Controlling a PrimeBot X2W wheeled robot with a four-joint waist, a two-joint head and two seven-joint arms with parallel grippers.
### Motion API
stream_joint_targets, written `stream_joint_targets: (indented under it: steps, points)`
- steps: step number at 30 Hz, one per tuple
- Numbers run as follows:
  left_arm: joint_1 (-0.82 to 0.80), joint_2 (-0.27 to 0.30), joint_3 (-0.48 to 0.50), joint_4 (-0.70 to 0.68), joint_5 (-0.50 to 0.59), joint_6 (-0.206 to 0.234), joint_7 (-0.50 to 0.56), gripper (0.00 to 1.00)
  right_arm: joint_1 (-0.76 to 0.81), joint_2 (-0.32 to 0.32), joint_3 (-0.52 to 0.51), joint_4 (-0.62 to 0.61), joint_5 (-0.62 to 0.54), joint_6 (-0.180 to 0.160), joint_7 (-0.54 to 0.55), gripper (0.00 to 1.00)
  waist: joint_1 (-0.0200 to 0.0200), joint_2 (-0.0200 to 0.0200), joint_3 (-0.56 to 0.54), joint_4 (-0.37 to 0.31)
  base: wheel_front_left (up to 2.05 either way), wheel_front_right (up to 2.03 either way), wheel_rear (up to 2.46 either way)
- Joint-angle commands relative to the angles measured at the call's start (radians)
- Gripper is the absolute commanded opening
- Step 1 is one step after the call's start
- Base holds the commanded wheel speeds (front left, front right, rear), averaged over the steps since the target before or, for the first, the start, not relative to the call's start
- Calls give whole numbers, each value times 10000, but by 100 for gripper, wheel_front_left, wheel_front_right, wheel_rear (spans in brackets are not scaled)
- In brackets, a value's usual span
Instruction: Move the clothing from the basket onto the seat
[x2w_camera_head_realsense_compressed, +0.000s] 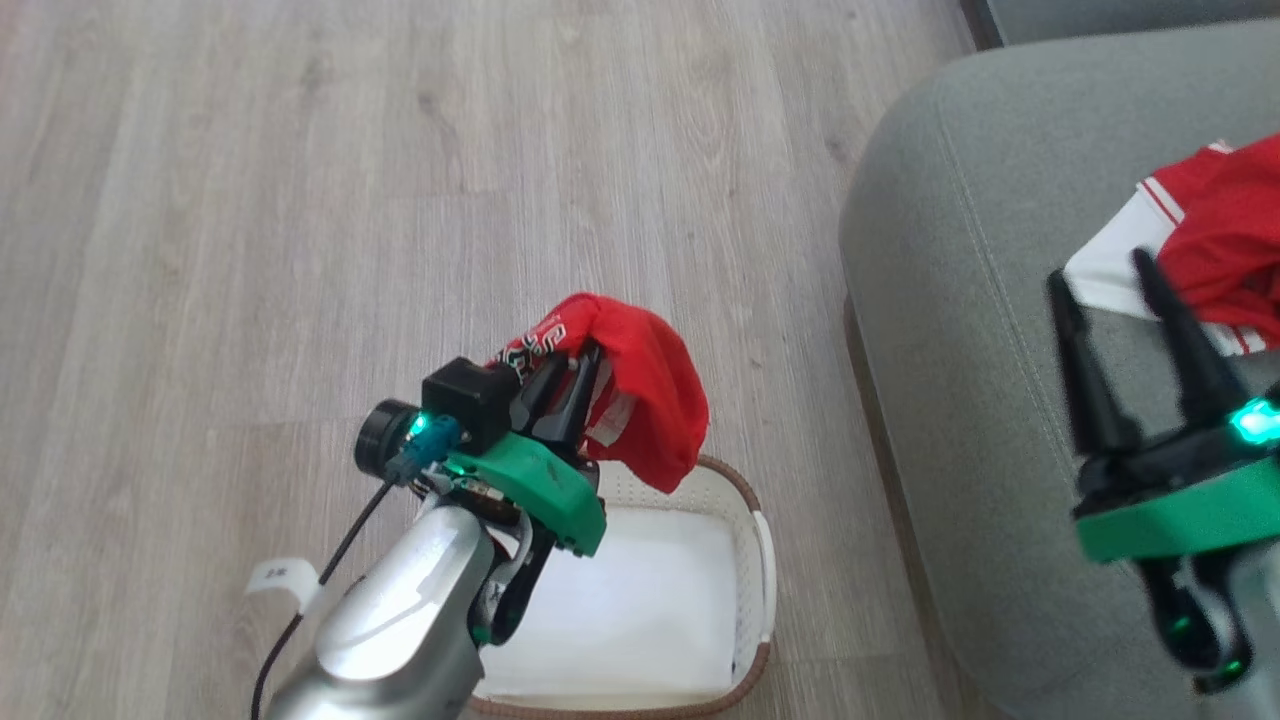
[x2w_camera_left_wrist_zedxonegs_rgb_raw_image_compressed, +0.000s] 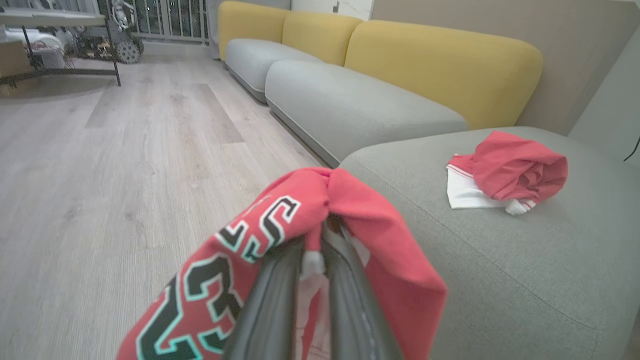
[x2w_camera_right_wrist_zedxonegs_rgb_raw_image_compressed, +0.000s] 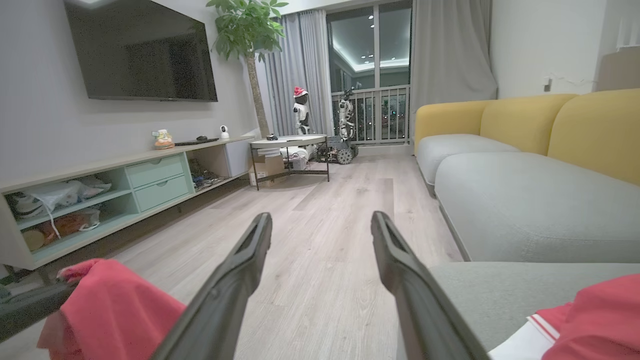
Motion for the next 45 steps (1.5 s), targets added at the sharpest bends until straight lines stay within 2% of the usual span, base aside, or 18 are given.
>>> stream_joint_targets:
  steps: [1,14,25,34,45]
  points:
    - [-453,233,407,-550,100,87,-103,0,29,-79,289,-244,-86,-2,-63,100,1,-1,-162,63,0,0,0]
    - [-1642,672,459,-2695,474,472,1047,0,258,132,965,-21,-66,-2,-63,100,1,-1,-311,-14,0,0,0]
    - [-1871,720,385,-3206,409,581,1535,0,161,157,1513,-6,-21,-2,-63,100,1,-1,-343,-219,0,0,0]
    - [-1917,618,232,-3079,294,514,1595,0,-665,98,3638,-43,-159,-2,-63,100,1,-1,-366,-187,0,0,0]
    - [-1924,429,-24,-2948,128,376,1592,0,-2709,771,5355,1719,-506,-2,-63,100,1,-1,-435,58,0,0,0]
